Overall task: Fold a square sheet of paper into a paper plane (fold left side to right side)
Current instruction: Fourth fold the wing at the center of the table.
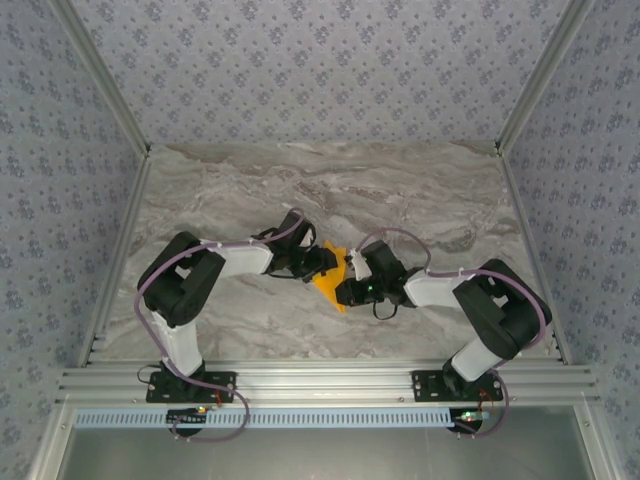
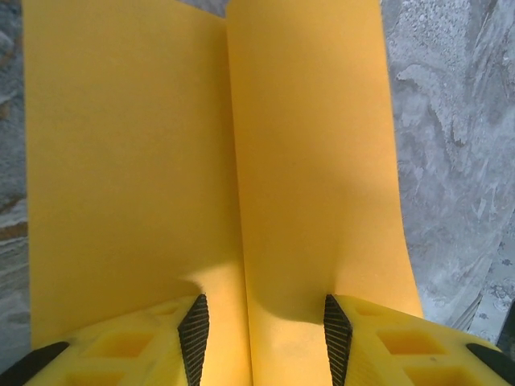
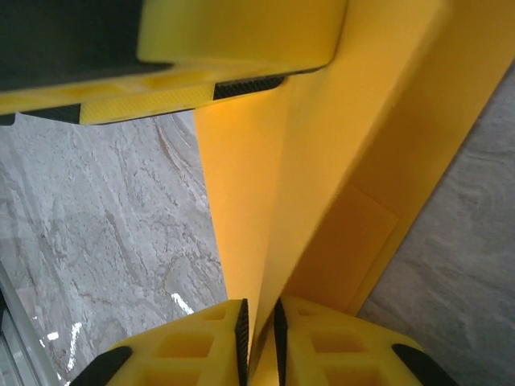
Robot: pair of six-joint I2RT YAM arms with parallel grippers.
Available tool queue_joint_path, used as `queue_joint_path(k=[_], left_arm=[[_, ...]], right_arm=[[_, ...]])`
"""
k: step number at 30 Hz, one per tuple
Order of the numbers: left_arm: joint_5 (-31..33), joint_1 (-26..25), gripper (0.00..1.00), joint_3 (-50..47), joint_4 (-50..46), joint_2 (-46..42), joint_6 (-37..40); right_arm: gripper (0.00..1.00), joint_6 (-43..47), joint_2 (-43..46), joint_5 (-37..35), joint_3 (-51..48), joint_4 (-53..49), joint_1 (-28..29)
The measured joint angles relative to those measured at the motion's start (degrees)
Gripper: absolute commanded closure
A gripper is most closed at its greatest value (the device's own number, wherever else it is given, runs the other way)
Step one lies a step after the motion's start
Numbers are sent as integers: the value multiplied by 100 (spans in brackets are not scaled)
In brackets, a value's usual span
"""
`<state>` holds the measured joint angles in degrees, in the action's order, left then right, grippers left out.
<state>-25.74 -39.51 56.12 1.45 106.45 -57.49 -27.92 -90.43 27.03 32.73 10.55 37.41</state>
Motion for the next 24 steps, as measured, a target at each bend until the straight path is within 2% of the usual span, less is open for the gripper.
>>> queue_joint_path(k=[8, 17, 24], left_arm=[[4, 0, 56, 22, -20, 17, 0], [7, 0, 56, 22, -22, 17, 0], [20, 0, 56, 22, -22, 17, 0]], right_arm=[[62, -4, 306, 256, 33, -133, -356], [61, -87, 496, 745, 33, -114, -973], [63, -227, 404, 859, 155, -55, -1064]])
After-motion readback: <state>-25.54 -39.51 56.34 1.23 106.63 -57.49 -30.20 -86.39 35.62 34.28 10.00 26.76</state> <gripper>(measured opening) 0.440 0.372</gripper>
